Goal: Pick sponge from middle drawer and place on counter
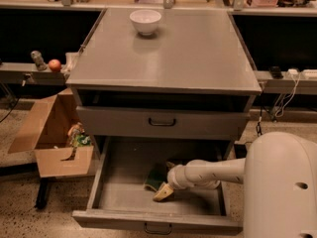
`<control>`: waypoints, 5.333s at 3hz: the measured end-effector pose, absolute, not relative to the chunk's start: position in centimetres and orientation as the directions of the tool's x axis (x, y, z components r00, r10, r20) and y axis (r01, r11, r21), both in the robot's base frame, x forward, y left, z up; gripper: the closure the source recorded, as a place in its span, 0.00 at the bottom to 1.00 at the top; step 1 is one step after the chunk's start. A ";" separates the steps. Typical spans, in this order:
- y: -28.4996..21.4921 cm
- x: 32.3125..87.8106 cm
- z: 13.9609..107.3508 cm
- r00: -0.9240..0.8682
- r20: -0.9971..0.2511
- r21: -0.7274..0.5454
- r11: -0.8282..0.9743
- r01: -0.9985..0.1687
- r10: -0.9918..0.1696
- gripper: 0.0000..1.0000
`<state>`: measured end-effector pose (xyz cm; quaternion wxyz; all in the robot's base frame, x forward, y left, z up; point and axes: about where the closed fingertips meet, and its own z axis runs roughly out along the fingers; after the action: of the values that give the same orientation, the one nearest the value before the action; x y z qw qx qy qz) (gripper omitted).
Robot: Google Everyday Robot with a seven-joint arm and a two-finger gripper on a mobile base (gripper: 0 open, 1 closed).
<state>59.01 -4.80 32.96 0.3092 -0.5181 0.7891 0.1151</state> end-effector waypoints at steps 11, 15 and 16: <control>0.4 52.4 50.0 0.070 -0.767 -0.243 0.188 -0.952 -0.638 1.00; 3.7 51.3 69.1 0.199 -0.796 -0.305 0.095 -0.948 -0.572 1.00; 4.0 52.1 73.2 0.248 -0.796 -0.350 0.085 -0.933 -0.553 1.00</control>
Offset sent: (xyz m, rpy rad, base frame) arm 0.0244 -0.0508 -0.0518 -0.0018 -0.0545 0.0046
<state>52.10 4.03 73.20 0.4581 -0.6436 0.5769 0.2075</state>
